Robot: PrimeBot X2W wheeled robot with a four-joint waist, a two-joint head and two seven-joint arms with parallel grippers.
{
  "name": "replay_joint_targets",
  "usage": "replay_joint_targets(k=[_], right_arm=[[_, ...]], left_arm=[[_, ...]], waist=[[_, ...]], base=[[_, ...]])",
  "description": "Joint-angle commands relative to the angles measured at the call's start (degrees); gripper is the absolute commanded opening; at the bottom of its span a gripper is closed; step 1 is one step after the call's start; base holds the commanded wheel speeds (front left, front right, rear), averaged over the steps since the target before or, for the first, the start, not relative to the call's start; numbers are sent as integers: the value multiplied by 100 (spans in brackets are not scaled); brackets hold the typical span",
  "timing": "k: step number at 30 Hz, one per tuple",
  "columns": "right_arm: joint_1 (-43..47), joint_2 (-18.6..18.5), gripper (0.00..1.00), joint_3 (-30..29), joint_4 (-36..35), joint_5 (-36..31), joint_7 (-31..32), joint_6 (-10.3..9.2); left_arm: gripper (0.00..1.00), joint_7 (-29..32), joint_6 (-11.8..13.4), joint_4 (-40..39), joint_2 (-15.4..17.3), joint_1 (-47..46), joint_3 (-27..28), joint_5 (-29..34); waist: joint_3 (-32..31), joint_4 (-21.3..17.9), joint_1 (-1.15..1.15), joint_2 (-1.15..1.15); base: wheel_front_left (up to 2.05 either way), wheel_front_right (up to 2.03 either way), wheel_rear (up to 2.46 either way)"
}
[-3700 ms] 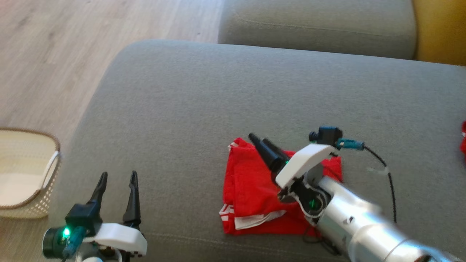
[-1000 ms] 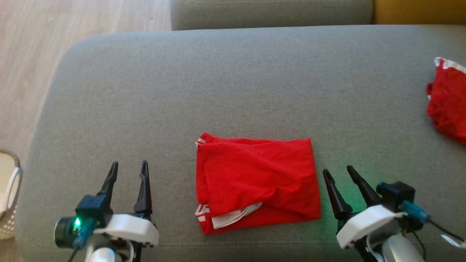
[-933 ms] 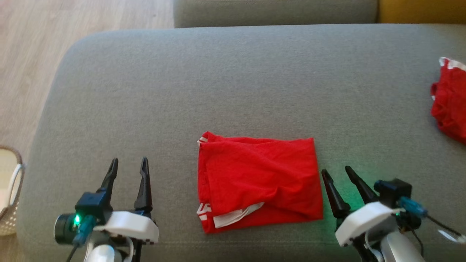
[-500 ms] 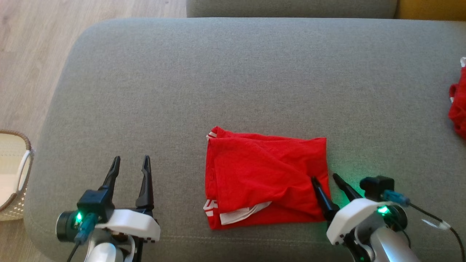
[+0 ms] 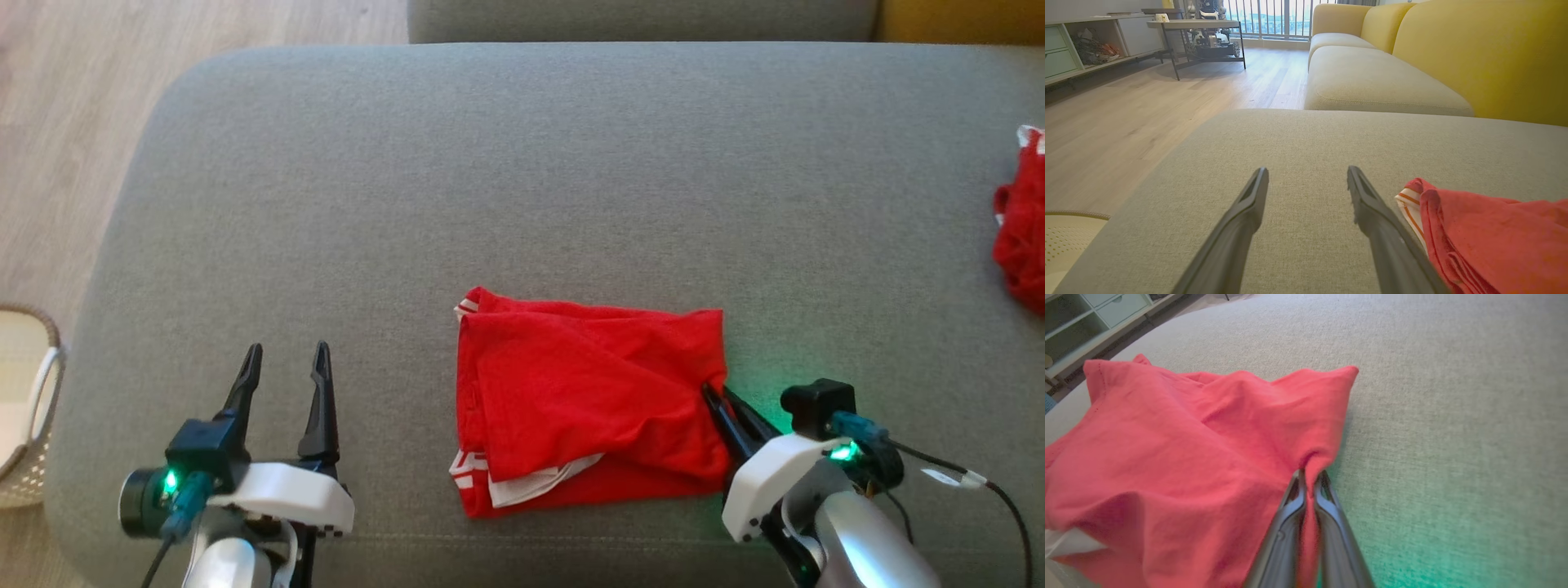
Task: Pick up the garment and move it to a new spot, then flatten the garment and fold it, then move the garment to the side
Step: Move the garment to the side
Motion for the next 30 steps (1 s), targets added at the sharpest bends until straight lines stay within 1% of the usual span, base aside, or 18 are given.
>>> replay_joint_targets(k=[1, 7, 11, 15, 18, 21, 26, 30], right_arm=[[-261, 10, 0, 56, -161, -153, -98, -2], [-396, 10, 0, -199, -509, -794, -180, -2], [-637, -17, 0, -329, -856, -1385, -89, -2], [-1044, -114, 0, -353, -1230, -1531, 182, -2], [-1406, -281, 0, -335, -1506, -1495, 388, -2], [-1799, -454, 0, -386, -1740, -1370, 587, -2], [-2326, -726, 0, -495, -1954, -1245, 819, -2], [-2591, -860, 0, -749, -2021, -1099, 863, -2]], left_arm=[[100, -69, -3, -160, 9, -245, 194, 32], [100, -69, 1, -205, 9, -242, 229, 39], [100, -69, -18, -276, 9, -279, 243, 59], [100, -69, -84, -367, 10, -413, 236, 145], [100, -69, -180, -441, 39, -606, 196, 270], [100, -69, -301, -518, 201, -883, 76, 507], [100, -69, -496, -654, 607, -1390, -139, 848], [100, -69, -624, -697, 951, -1756, -275, 1022]], waist=[[-13, -41, 0, 0], [-25, -257, 0, 0], [68, -506, 0, 0], [291, -828, 0, 0], [542, -1093, 0, 0], [852, -1393, 0, 0], [1364, -1918, 0, 0], [1658, -2293, 0, 0]], base=[[0, 0, 0], [0, 0, 0], [0, 0, 0], [0, 0, 0], [0, 0, 0], [0, 0, 0], [0, 0, 0], [0, 0, 0]])
